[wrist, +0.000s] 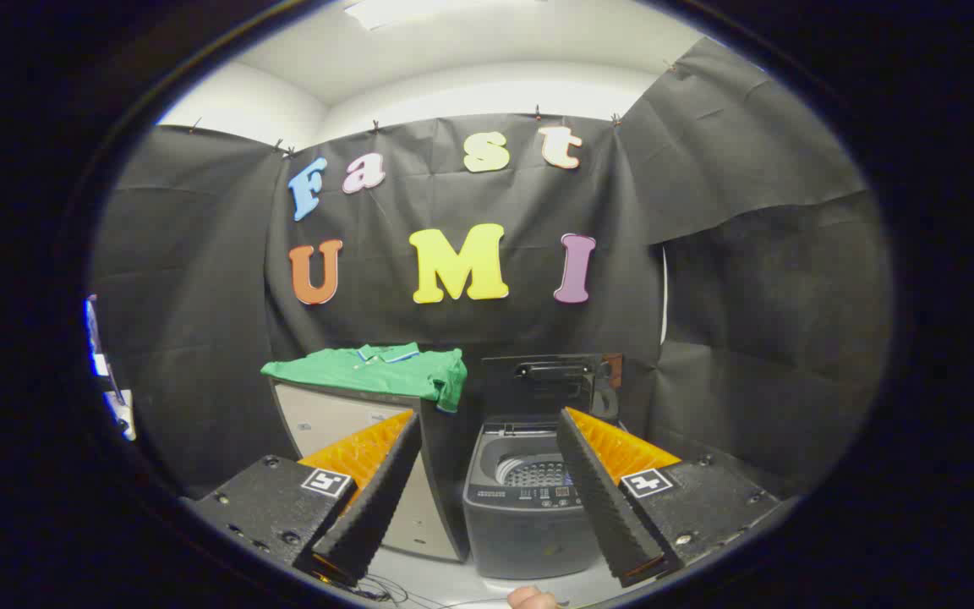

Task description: Put the clothes into the washing machine and then close the washing machine lid.

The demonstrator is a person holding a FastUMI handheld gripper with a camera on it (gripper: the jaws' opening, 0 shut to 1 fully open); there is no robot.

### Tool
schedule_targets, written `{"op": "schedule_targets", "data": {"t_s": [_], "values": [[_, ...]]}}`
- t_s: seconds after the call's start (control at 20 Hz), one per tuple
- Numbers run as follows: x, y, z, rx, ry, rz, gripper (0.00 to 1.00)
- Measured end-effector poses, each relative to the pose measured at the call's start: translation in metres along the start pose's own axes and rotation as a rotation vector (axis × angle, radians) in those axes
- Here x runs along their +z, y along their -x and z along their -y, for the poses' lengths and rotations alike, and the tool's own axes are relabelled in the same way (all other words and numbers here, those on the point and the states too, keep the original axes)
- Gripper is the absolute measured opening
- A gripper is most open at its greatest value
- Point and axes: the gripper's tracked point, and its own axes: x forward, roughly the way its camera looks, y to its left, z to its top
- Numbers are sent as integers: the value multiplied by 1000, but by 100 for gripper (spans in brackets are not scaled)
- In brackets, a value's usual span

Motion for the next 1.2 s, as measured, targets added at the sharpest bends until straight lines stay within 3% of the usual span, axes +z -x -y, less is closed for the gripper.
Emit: {"op": "schedule_targets", "data": {"t_s": [0.45, 0.75, 1.05, 1.2], "values": [[31, -6, -40, 28, -25, 26, 100], [49, -14, -80, -2, -7, 22, 100], [83, -50, -129, -22, -11, 14, 100], [95, -78, -153, -19, 7, -75, 100]]}}
